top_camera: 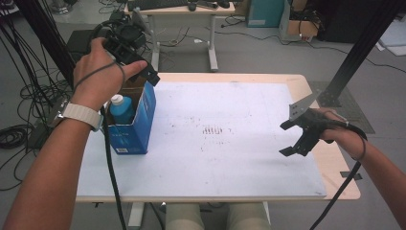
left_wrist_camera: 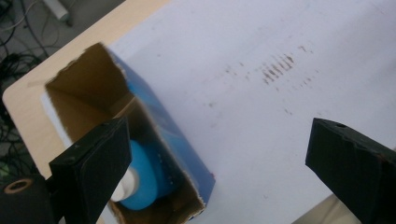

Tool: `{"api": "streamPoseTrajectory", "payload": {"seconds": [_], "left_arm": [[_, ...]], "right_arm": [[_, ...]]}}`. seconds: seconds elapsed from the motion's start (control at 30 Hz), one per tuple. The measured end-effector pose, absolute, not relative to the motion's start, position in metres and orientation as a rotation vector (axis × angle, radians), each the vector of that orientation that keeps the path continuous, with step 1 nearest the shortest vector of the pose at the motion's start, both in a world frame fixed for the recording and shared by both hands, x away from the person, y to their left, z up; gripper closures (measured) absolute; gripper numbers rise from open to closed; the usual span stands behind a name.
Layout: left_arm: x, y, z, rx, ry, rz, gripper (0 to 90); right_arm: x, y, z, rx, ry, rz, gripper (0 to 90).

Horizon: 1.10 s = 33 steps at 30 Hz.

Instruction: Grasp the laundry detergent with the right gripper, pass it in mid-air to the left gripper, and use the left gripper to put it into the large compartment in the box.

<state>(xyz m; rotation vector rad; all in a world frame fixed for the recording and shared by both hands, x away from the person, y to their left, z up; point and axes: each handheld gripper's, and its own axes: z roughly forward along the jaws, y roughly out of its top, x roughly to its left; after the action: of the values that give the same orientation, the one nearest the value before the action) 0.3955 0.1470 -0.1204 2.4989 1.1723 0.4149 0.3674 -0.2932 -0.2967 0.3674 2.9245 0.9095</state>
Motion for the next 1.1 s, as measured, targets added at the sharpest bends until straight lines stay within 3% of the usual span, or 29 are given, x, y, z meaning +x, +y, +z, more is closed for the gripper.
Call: {"api": "streamPoseTrajectory", "payload": {"seconds": [0.5, 1.1], "left_arm": [[0.380, 0.102, -0.135, 2.733, 0.761, 0.291, 7.5], [0.374, 0.078, -0.161, 2.838, 0.581, 0.247, 7.6]], "right_arm": [[0.366, -0.295, -0.296, 0.374, 2.926, 0.906, 3.3], [0.365, -0.297, -0.291, 0.351, 2.945, 0.860, 3.3]]}}
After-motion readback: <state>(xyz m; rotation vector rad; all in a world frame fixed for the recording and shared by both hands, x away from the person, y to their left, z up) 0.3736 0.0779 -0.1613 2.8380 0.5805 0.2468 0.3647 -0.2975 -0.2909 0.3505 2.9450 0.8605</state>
